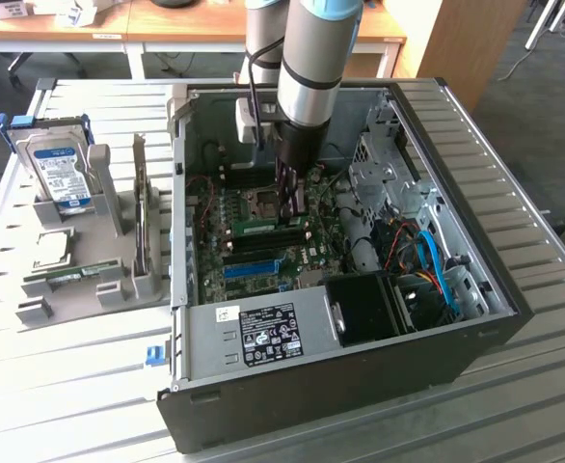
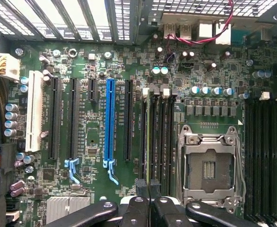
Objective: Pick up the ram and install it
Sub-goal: 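Insert the ram into the slot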
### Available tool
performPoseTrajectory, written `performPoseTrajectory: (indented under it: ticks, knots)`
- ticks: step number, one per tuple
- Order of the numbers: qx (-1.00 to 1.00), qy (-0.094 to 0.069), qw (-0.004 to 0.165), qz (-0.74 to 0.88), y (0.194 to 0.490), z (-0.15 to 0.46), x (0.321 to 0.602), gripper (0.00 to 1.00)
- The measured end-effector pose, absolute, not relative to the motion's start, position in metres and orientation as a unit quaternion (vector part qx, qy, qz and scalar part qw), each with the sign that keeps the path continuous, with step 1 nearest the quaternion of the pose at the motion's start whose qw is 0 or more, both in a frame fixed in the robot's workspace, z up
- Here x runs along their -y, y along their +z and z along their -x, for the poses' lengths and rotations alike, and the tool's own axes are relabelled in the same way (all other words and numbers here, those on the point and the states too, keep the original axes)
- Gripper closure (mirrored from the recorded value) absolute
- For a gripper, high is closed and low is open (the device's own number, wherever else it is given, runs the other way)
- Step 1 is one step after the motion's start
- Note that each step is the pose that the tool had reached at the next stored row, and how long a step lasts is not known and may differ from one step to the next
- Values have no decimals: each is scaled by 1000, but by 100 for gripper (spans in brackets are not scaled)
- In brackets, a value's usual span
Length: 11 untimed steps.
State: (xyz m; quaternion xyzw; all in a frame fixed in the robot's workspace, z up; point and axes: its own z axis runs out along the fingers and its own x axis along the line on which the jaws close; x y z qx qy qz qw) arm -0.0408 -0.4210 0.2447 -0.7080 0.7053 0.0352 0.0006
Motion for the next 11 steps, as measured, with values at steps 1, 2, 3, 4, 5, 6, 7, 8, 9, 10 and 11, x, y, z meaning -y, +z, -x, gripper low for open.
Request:
performPoseTrajectory:
  ticks: [1, 2, 3, 4, 5, 6, 7, 8, 9, 10, 11]
  knots:
    - [-705, 35, 1, 708, 244, 41, 421, 88]
    - [-705, 35, 1, 708, 244, 41, 421, 88]
    - [-705, 35, 1, 708, 243, 41, 421, 88]
    - [-705, 35, 1, 708, 243, 41, 421, 88]
    - [-705, 35, 1, 708, 243, 41, 421, 88]
    - [-705, 35, 1, 708, 243, 41, 421, 88]
    - [-705, 35, 1, 708, 243, 41, 421, 88]
    - [-705, 35, 1, 708, 243, 41, 421, 88]
    - [-706, 35, 1, 708, 243, 41, 421, 88]
    - [-706, 35, 1, 707, 243, 41, 421, 88]
    - [-706, 35, 1, 707, 243, 41, 421, 88]
